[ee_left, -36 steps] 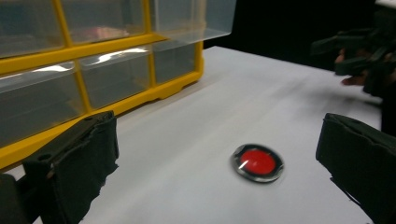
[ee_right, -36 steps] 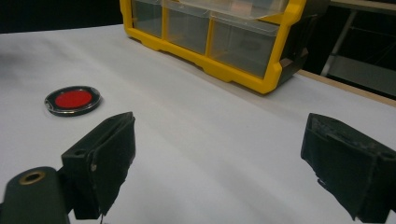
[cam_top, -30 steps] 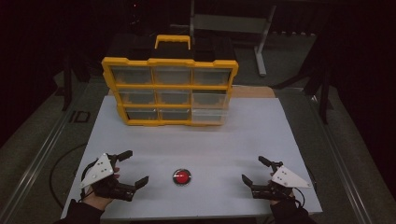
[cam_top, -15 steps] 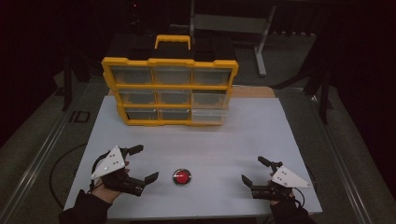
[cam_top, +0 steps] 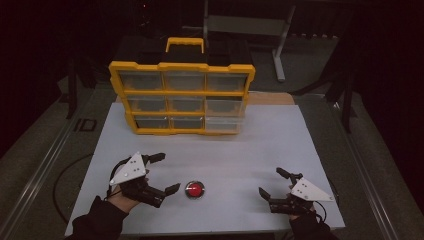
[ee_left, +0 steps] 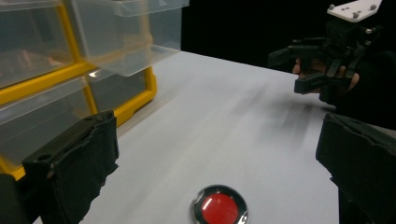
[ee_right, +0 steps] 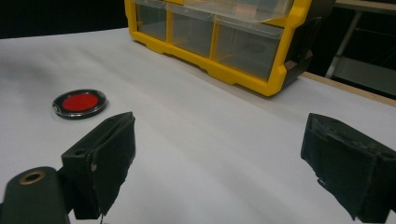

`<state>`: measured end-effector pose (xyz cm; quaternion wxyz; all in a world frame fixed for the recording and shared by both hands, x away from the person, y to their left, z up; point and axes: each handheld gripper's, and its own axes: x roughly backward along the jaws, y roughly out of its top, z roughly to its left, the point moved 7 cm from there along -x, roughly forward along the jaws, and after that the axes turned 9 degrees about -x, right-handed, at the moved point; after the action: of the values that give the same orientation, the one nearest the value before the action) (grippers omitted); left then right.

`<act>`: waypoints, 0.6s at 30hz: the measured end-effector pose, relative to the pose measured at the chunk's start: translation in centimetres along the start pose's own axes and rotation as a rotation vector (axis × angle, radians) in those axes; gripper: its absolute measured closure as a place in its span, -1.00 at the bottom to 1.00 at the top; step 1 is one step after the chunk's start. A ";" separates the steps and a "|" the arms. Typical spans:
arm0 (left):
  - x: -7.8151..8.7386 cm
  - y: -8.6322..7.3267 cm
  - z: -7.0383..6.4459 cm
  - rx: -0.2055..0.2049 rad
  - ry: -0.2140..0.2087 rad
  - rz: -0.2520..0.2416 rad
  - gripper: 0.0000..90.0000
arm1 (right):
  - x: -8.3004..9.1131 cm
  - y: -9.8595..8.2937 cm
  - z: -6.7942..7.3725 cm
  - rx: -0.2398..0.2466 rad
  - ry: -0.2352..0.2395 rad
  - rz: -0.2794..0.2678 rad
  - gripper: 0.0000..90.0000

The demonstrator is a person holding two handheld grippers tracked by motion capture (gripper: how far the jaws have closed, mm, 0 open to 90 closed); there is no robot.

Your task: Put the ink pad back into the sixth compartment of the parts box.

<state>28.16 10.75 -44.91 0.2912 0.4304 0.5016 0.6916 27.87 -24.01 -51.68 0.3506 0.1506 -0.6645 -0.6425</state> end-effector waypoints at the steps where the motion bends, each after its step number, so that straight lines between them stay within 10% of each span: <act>1: -0.2 0.2 -0.1 -0.002 -0.007 0.000 -1.00 | 0.0 0.0 0.0 0.001 0.001 0.001 -0.77; 18: -3.1 1.3 -0.8 -0.015 -0.085 0.021 -1.00 | 0.0 -0.1 0.1 -0.002 0.006 0.008 -0.77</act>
<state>28.90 7.34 -44.73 0.3083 0.4624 0.4791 0.6794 27.78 -23.95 -51.80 0.3553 0.1495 -0.6633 -0.6414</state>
